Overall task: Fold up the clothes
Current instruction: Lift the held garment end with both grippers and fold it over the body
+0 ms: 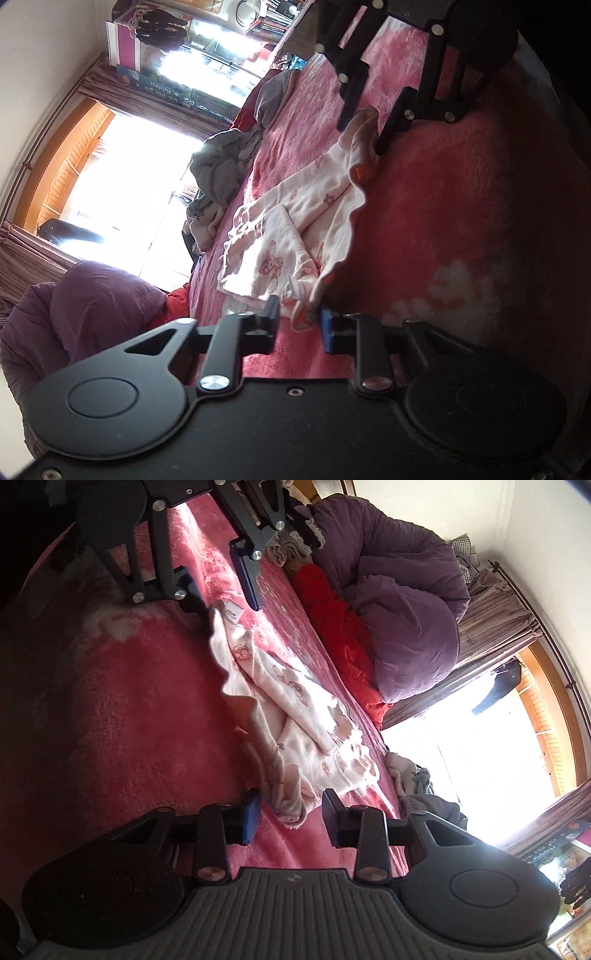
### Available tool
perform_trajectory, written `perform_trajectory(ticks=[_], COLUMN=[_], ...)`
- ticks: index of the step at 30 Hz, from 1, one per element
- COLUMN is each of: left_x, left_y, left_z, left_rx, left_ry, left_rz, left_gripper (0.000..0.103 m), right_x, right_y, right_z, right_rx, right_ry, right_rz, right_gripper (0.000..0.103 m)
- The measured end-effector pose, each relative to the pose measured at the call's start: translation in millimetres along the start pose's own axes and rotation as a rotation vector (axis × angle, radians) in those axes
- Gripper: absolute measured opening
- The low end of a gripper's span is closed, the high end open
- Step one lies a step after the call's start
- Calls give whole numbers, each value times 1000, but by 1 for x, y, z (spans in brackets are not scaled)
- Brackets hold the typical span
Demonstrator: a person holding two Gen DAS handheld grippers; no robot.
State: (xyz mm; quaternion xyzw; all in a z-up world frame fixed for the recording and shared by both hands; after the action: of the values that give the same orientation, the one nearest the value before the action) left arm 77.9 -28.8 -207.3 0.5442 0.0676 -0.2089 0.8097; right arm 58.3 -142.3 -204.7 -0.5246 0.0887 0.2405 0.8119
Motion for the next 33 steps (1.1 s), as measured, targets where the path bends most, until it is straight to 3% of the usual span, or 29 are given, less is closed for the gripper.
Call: perform_trajectory(ticks=[2,9,13,18,25,33], left_x=[0,3,12,40,95,160], left_y=[5,58,81,119,156,174], left_z=[4,19,31,32,20,8], left_rx=[-35,-369,-465,-598,-721,-801], left_ry=[-2,-9,-3,15,45,81], left_rz=[3,7,14,28,38,14], left_gripper=[9,8,7,7,6,6], right_x=[-2,-10,1,33,95,169], right_y=[-1,-50,-89,-130,-167,-193], right_z=[3,10,11,11,15,-4], right_rx=[35,275,422,516,563,664], right_ry=[-13,-47,-52,-55,-45,1], right_rz=[54,36,25,23,13,34], right_gripper=[18,16,15,15,15,15])
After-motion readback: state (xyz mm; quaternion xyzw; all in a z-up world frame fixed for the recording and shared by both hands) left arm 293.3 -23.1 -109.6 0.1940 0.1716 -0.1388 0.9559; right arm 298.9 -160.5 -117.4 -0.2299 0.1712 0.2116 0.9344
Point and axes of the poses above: each gripper's, at about its wrist camera, not at the fingertips, and x roughly the way its jaws point, y to its left, z to its top, the point moved 6 cm from there along x, roughly the way its jaws point, and after that the axes turned 1 degree about z, right-handed, at the moved point
